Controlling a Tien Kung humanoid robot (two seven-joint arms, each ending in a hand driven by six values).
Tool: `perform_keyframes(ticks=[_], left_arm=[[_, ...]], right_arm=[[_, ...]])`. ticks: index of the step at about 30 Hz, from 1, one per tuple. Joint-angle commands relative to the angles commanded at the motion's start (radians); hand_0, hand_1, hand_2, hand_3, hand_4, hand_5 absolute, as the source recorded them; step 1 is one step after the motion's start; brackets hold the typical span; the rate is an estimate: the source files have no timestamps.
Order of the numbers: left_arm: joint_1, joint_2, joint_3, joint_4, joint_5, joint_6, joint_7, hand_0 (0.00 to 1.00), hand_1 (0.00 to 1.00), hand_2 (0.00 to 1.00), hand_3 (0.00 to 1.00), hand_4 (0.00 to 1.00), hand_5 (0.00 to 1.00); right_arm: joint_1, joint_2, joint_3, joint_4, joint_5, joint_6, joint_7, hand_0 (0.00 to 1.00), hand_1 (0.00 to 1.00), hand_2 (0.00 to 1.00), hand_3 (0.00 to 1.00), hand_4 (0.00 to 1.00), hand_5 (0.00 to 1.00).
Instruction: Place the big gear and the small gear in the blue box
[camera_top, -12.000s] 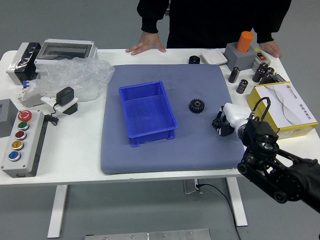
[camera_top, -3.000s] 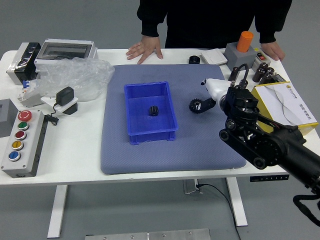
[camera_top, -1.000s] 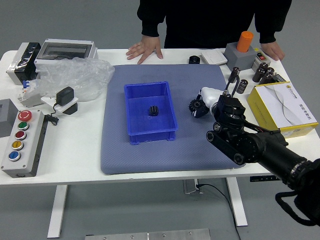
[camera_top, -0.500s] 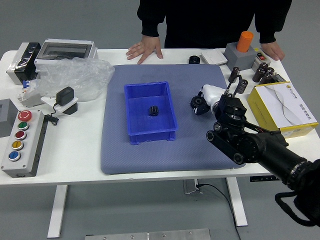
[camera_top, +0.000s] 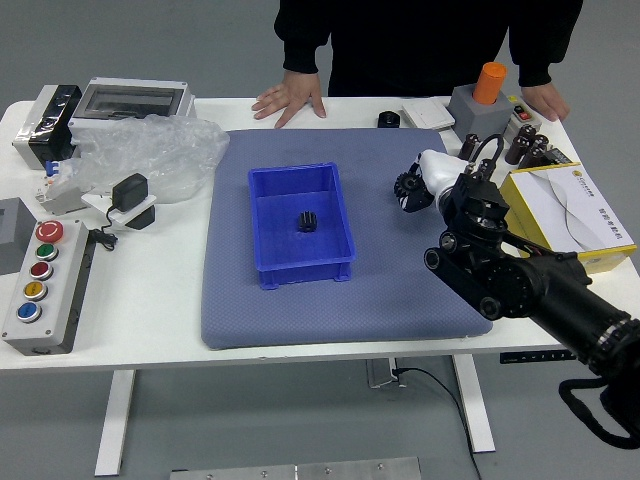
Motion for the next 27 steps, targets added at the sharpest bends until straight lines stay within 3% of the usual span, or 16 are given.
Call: perform_keyframes(ticks=[12, 21, 27], left_arm=[[0.001, 0.002, -0.008, 0.0, 0.005, -0.002, -0.001, 0.81, 0.789, 0.799, 0.831, 0.631, 0.292], [0.002, 0.0, -0.017, 0.0, 0.016, -0.006, 0.001, 0.81, 0.789, 0.799, 0.831, 0.631, 0.293], [0.0, -0.001, -0.022, 0.0, 0.025, -0.008, 0.0, 0.811, 0.789, 0.799, 0.831, 0.631, 0.292]], right_arm=[[-0.003, -0.018, 0.023, 0.212, -0.096, 0.022, -0.061, 0.667, 0.524, 0.547, 0.628, 0.728, 0.041], [-0.015, 0.014, -0.018, 0.37, -0.137, 0.046, -0.061, 0.667, 0.524, 0.549, 0.628, 0.729, 0.039], [-0.034, 0.041, -0.042, 0.411, -0.142, 0.044, -0.061, 0.667, 0.528, 0.55, 0.628, 0.73, 0.038]])
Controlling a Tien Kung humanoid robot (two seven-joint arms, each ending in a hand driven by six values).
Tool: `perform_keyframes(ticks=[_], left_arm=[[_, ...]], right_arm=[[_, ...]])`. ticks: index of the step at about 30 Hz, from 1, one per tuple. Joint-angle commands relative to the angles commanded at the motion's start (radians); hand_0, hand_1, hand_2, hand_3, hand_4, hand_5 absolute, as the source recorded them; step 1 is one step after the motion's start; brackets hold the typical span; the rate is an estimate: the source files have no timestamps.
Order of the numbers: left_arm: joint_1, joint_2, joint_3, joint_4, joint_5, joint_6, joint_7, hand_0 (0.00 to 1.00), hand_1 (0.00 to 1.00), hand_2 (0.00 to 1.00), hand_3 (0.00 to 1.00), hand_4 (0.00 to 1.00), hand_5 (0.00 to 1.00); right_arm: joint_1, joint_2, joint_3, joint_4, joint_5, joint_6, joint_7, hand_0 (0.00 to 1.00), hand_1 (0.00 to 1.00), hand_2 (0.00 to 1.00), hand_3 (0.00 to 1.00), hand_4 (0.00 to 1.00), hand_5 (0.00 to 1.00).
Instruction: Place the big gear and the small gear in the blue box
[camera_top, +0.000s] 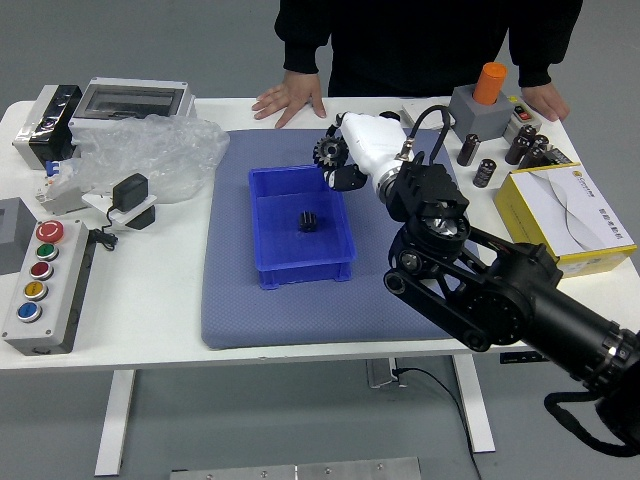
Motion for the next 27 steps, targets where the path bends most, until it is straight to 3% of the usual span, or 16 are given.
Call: perform_keyframes(ticks=[12, 13, 18, 19, 24, 25, 27], left_arm=[[0.005, -0.001, -0.004, 0.0, 0.01, -0.002, 0.001, 0.811, 0.789, 0.799, 0.831, 0.629, 0.29], [0.005, -0.001, -0.005, 0.0, 0.011, -0.003, 0.001, 0.81, 0.789, 0.798, 0.831, 0.629, 0.288], [0.008, -0.002, -0.013, 0.0, 0.019, -0.005, 0.008, 0.81, 0.789, 0.798, 0.831, 0.629, 0.288], [0.008, -0.002, -0.015, 0.0, 0.021, -0.005, 0.009, 0.811, 0.789, 0.798, 0.832, 0.629, 0.288], [0.009, -0.002, -0.022, 0.0, 0.028, -0.008, 0.011, 0.811, 0.789, 0.798, 0.832, 0.629, 0.288], [0.009, -0.002, -0.023, 0.0, 0.028, -0.008, 0.011, 0.811, 0.789, 0.798, 0.831, 0.629, 0.287], [0.009, -0.001, -0.023, 0.0, 0.028, -0.008, 0.01, 0.811, 0.789, 0.798, 0.831, 0.629, 0.287]], right_arm=[[-0.032, 0.045, -0.029, -0.002, 0.014, -0.007, 0.0, 0.669, 0.534, 0.558, 0.634, 0.725, 0.035], [-0.034, 0.049, -0.03, -0.003, 0.016, -0.005, 0.0, 0.681, 0.547, 0.578, 0.642, 0.619, 0.16], [-0.043, 0.059, -0.035, -0.01, 0.026, 0.012, 0.0, 0.681, 0.547, 0.578, 0.642, 0.619, 0.16], [-0.043, 0.059, -0.035, -0.012, 0.028, 0.015, 0.0, 0.662, 0.561, 0.602, 0.655, 0.685, 0.234], [-0.047, 0.06, -0.034, -0.022, 0.04, 0.038, 0.0, 0.662, 0.561, 0.602, 0.655, 0.685, 0.234], [-0.048, 0.059, -0.032, -0.023, 0.041, 0.043, 0.0, 0.626, 0.562, 0.618, 0.662, 0.757, 0.272], [-0.048, 0.058, -0.03, -0.024, 0.044, 0.052, 0.0, 0.626, 0.562, 0.618, 0.662, 0.757, 0.272]])
